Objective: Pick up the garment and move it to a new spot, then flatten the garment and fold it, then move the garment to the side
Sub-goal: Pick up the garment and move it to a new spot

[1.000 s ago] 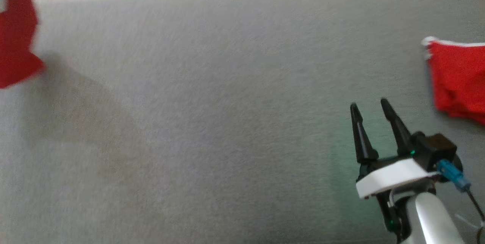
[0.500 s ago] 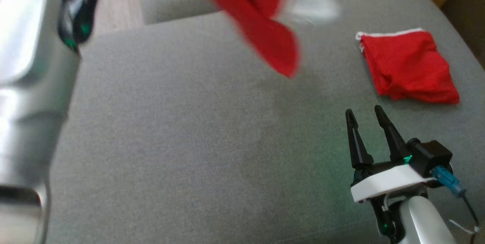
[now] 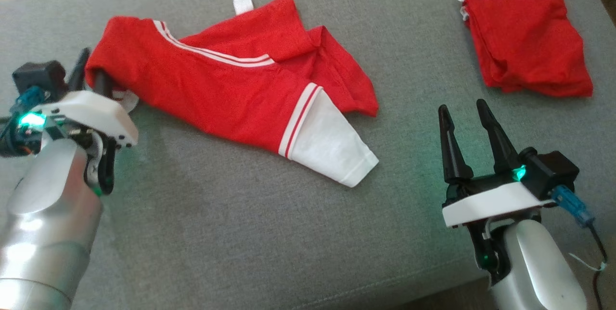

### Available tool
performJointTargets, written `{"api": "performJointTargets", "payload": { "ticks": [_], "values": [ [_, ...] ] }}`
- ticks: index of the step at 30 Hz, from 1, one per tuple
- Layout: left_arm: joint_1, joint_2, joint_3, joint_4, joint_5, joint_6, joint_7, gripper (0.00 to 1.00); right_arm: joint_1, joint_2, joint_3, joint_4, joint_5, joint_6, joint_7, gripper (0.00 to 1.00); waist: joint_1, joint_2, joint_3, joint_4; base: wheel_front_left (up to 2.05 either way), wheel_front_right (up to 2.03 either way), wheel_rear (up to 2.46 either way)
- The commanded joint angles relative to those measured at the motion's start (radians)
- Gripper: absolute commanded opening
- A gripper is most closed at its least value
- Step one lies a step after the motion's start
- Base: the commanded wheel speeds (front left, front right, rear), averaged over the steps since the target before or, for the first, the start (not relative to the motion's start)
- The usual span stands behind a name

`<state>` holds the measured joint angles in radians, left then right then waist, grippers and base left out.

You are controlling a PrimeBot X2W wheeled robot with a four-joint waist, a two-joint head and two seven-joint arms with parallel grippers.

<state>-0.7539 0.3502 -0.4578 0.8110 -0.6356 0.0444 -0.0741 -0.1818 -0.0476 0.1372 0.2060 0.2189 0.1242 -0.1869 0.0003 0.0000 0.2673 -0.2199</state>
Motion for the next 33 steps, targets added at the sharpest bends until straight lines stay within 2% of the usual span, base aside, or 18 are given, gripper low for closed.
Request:
{"api": "performJointTargets", "payload": {
  "ticks": [1,8,13,21,26,33],
  "values": [
    [-0.055,0.043,0.035,0.008,0.008,0.001,-0.028,1.0,-0.031,-0.003,0.02,-0.021,-0.001,0.007,-0.015,1.0,-0.0003,0.0,0.014,-0.006,0.0,0.0,0.0],
    [-0.08,0.022,0.032,0.069,0.004,-0.023,-0.078,1.0,-0.029,-0.003,0.015,0.0,-0.007,0.007,-0.02,1.0,-0.0003,0.0,-0.021,0.023,0.0,0.0,0.0],
    [-0.082,0.012,0.028,0.079,-0.001,-0.057,-0.12,1.0,-0.017,-0.003,0.013,0.013,-0.015,0.007,-0.017,1.0,-0.0003,0.0,-0.084,0.055,0.0,0.0,0.0],
    [0.031,-0.004,0.006,0.051,-0.01,-0.089,-0.148,1.0,0.049,-0.003,-0.005,0.015,-0.036,0.007,0.012,1.0,-0.0003,0.0,-0.209,0.112,0.0,0.0,0.0],
    [0.139,-0.022,0.007,-0.028,-0.021,-0.072,-0.167,1.0,0.099,-0.003,-0.018,-0.005,-0.043,0.007,0.032,1.0,-0.0003,0.0,-0.259,0.146,0.0,0.0,0.0],
    [0.383,-0.041,0.056,-0.276,-0.032,0.008,-0.186,1.0,0.138,-0.003,-0.011,-0.033,-0.042,0.007,0.049,1.0,-0.0003,0.0,-0.282,0.154,0.0,0.0,0.0]
  ]
}}
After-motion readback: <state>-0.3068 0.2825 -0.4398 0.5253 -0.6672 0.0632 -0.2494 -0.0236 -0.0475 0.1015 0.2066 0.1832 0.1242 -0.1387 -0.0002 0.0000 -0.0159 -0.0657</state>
